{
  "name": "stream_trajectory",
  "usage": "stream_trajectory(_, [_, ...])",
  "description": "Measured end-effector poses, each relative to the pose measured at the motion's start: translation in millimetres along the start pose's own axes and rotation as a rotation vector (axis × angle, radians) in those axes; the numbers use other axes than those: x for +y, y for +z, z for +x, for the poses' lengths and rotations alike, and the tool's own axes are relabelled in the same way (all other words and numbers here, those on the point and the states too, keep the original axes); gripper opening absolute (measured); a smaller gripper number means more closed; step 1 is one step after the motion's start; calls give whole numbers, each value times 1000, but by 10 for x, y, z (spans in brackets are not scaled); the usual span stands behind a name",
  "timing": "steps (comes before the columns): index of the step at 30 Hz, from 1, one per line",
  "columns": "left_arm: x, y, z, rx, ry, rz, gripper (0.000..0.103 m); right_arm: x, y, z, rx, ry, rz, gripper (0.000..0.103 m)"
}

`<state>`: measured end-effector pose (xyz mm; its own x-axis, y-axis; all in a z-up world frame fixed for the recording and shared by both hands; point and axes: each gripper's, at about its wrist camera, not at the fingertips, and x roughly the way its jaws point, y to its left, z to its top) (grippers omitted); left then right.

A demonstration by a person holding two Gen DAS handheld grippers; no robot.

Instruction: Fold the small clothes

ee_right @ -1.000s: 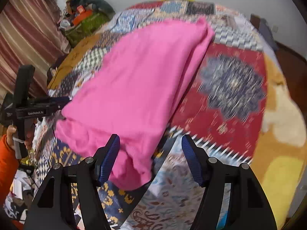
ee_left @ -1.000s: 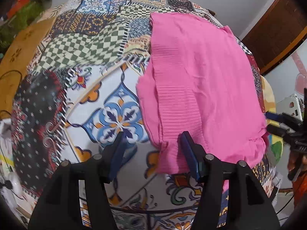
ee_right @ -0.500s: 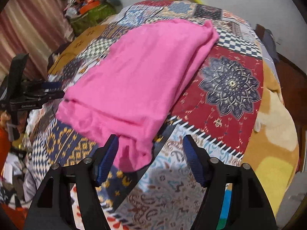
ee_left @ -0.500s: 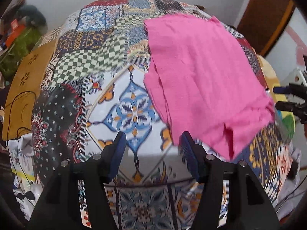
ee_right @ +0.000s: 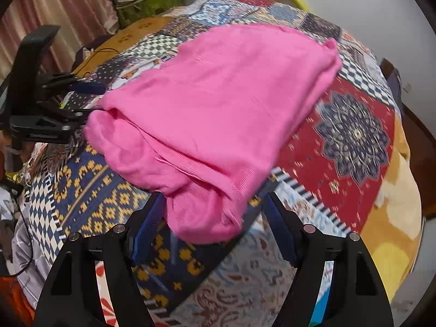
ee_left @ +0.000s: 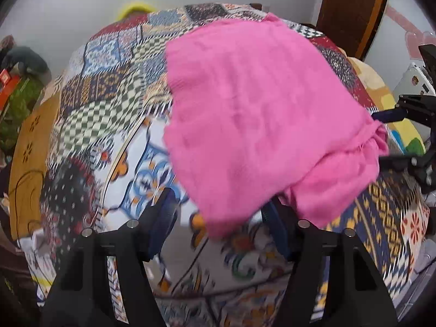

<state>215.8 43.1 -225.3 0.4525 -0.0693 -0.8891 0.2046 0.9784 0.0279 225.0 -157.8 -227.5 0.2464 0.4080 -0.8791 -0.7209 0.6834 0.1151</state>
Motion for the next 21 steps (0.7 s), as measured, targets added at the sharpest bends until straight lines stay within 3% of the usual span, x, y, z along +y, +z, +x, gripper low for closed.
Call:
stream_trajectory(1, [-15, 26, 13, -8, 0, 2, 64, 32, 16, -2, -2, 4, -11, 71])
stream_trajectory(4, [-57, 85, 49, -19, -50, 12, 40, 115, 52, -16, -21, 17, -59, 71])
stream_trajectory(7, [-104, 115, 65, -31, -62, 19, 24, 157, 67, 27, -22, 25, -94, 71])
stream_trajectory(10, [-120, 136, 90, -35, -61, 16, 17, 103, 82, 133, -7, 58, -67, 70])
stream_trajectory(13, [-87, 147, 93, -34, -64, -7, 12, 27, 99, 165, -18, 77, -21, 50])
stream_trajectory(14, [-69, 147, 89, -33, -69, -15, 12, 2, 106, 172, -19, 68, -10, 37])
stream_trajectory(16, [-60, 142, 80, -31, -74, -26, 11, -21, 109, 171, -19, 47, 4, 21])
stream_trajectory(21, [-66, 169, -33, -41, -83, -32, 11, -79, 131, 83, -35, 72, 27, 16])
